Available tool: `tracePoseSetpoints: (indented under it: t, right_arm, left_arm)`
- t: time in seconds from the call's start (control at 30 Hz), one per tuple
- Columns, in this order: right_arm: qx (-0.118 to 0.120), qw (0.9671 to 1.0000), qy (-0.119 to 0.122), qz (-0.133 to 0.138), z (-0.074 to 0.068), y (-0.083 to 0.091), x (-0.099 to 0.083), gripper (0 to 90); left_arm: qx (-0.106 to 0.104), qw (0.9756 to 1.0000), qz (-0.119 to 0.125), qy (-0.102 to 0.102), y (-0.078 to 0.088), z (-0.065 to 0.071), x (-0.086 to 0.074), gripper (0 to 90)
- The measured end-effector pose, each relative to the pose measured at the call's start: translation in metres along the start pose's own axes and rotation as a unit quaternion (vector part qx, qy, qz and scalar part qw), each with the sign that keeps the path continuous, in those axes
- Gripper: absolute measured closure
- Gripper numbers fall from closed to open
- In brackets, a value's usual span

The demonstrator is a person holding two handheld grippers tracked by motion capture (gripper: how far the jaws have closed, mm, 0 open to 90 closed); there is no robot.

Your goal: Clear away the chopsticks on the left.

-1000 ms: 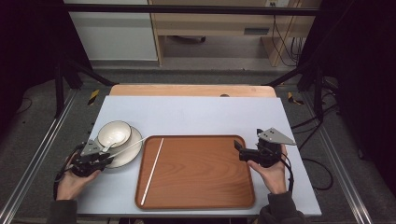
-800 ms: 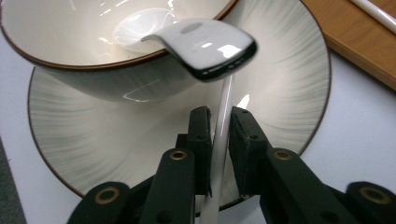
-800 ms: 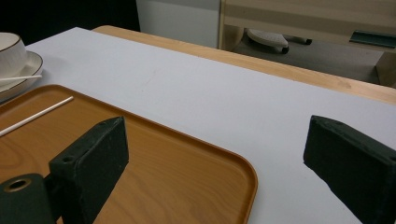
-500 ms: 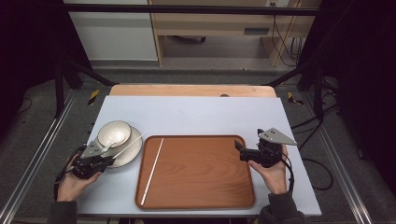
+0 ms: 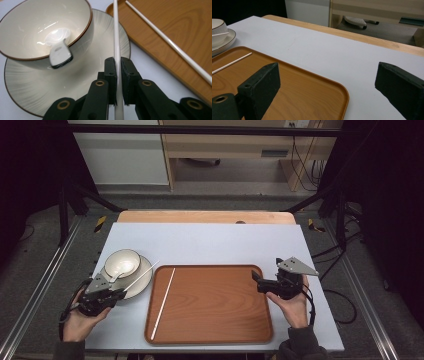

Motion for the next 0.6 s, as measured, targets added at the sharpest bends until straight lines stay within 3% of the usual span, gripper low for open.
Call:
tracePoseSetpoints:
  t: [0.27, 0.4, 0.6]
  right_arm:
    - [0.002, 1.0, 0.0, 0.001, -0.001, 0.001, 0.001, 6.3]
    - [0.002, 1.0, 0.0, 0.002, -0.001, 0.001, 0.001, 6.2]
    - [0.0, 1.0, -0.001, 0.001, 0.0, 0.001, 0.001, 6.2]
  left_arm:
    - [0.012, 0.9995, 0.022, 0.02, 0.004, 0.02, 0.012, 83.7]
    - [0.024, 0.9992, 0.029, 0.016, 0.003, 0.033, 0.018, 83.7]
    - [0.041, 0.9971, 0.051, 0.037, 0.0, 0.053, 0.028, 83.7]
Point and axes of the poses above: each handheld gripper's, and its own axes: y roughly backward along the jaws, x roughly out of its top, z roughly to its right, the point moved 7 cm from there along -y, roughly forward along the jaws
